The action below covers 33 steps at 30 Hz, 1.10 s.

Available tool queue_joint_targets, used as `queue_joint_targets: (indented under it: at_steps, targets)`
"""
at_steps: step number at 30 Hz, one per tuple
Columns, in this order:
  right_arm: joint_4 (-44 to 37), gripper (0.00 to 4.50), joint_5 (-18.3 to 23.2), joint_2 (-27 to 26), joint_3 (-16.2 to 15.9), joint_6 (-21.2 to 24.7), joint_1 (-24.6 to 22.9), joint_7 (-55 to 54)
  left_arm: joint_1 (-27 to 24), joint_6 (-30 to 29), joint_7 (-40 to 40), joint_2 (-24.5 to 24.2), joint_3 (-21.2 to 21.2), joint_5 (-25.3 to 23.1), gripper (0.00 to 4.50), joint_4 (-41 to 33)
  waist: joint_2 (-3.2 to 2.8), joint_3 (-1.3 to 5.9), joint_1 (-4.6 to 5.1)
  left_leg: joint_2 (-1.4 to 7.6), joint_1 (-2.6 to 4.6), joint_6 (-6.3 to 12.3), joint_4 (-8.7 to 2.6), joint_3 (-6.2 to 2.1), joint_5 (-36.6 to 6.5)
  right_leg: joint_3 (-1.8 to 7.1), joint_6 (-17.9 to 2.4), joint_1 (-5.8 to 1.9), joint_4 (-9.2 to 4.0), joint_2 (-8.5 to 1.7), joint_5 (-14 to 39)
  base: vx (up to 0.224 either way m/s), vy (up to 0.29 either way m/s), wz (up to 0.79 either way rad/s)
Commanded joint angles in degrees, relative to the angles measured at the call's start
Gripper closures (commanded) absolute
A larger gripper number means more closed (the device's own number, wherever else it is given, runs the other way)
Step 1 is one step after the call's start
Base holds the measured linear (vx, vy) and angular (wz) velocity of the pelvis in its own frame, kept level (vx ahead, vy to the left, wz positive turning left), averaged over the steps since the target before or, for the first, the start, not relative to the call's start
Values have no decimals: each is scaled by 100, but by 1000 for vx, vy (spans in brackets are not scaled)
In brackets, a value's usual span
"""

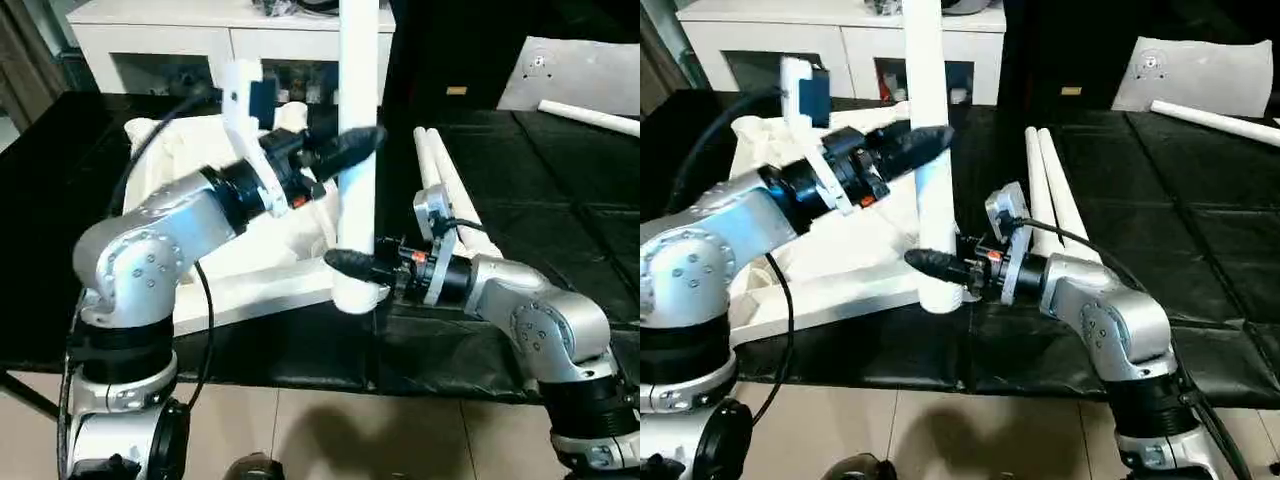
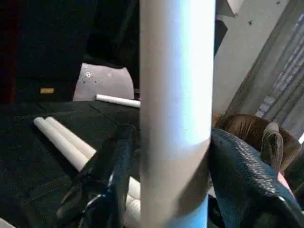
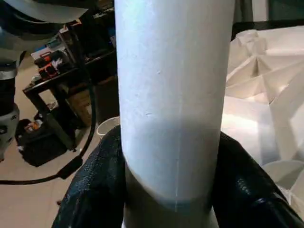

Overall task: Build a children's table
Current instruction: Pick table leg

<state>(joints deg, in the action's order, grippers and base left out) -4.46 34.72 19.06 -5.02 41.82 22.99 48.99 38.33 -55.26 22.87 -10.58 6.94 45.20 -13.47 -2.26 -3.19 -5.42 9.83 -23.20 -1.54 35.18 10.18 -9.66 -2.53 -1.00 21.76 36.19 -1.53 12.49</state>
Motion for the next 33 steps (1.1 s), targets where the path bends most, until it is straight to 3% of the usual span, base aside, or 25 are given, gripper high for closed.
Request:
queue_joint_targets:
  at_steps: [1,11,18,20,23,33]
  targets:
    - [-192,259,86,70,14,-23,27,90,78,1,32,-1,65,99,241,65,46,410,-23,321,154,30,-333,-164,-645,286,-936,-227,-463,-613,797,0,0,0]
    - [-168,259,39,85,-26,-48,44,143,62,5,-100,24,210,191,273,150,43,407,-23,325,156,35,-336,-166,-651,285,-915,-220,-463,-609,854,0,0,0]
    - [-161,259,-149,121,-110,-115,23,30,-43,200,36,-182,-16,-49,273,-3,50,404,-28,327,159,21,-341,-167,-650,287,-862,-213,-470,-613,937,0,0,0]
    - [-147,203,-115,114,-102,-69,22,33,-73,242,123,-239,-88,-91,273,-61,49,403,-22,330,160,24,-346,-165,-663,289,-857,-211,-470,-612,937,0,0,0]
    - [-132,172,-88,119,-83,-45,48,51,-110,307,215,-296,-170,-144,273,-98,43,398,-19,329,161,11,-349,-165,-698,288,-850,-208,-473,-612,991,0,0,0]
    - [-19,122,-150,259,-83,-108,168,188,-143,495,613,-547,-410,-248,273,-61,43,403,-15,325,163,2,-350,-165,-688,289,-842,-206,-462,-604,951,0,0,0]
